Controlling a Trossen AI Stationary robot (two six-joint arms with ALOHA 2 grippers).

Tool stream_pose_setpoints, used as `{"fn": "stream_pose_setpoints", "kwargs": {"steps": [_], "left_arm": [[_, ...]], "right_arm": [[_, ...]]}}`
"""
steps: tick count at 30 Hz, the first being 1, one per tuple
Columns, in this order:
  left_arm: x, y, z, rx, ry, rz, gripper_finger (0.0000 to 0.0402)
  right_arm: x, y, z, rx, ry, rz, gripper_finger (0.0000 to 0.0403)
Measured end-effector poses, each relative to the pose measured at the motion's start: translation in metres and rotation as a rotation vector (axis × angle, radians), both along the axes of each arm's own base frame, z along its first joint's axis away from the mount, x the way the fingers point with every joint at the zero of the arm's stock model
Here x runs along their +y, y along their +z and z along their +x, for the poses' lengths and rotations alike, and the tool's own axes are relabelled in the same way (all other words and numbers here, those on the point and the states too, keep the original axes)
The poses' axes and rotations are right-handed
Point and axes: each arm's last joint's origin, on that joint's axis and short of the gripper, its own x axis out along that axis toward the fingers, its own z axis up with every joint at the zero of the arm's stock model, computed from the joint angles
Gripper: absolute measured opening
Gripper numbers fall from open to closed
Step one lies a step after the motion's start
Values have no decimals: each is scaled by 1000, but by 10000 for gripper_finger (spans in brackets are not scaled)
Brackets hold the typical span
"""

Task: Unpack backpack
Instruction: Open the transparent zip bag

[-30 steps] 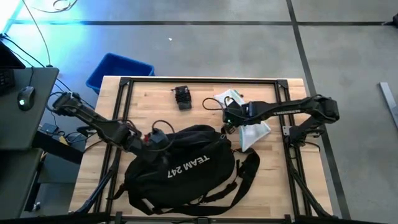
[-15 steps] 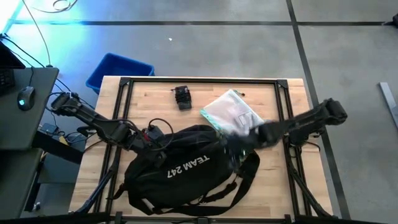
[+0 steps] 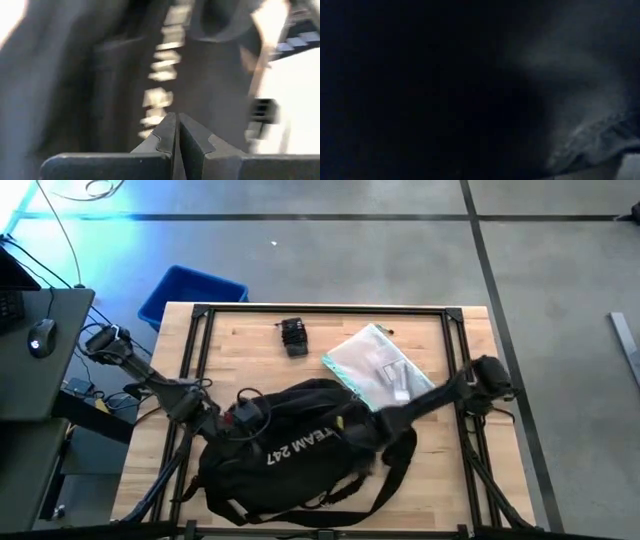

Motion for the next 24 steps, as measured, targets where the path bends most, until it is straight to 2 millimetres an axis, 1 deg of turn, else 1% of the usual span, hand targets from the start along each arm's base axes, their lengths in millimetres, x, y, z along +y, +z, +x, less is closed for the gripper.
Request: {"fn": "stream_pose_setpoints", "kwargs": {"steps": [1, 3, 5, 7, 9, 12, 15, 19, 22, 24], "left_arm": [[-4, 3, 1, -38, -20, -12, 0], [-12, 4, 6, -93, -46, -18, 0], [-17, 3, 8, -125, -47, -4, 0], [-19, 0, 13, -145, -18, 17, 0], [-21, -7, 17, -132, -4, 55, 0], [-17, -20, 24, -72, 10, 110, 0], [-9, -32, 26, 24, 58, 167, 0], [9, -47, 23, 169, 185, 286, 0], [23, -56, 17, 279, 261, 383, 0], [33, -63, 11, 352, 284, 436, 0]], "right_arm": [[-11, -1, 11, -27, -27, 9, 131], [-35, 1, 33, -109, -84, -47, 127], [-61, 8, 56, -200, -151, -116, 124], [-85, 24, 78, -309, -213, -162, 122], [-106, 42, 100, -453, -285, -187, 121], [-127, 61, 120, -569, -293, -199, 121], [-135, 86, 129, -631, -252, -237, 121], [-137, 116, 128, -578, -174, -280, 121], [-126, 133, 124, -519, -107, -290, 121], [-112, 146, 120, -501, -60, -275, 121]]}}
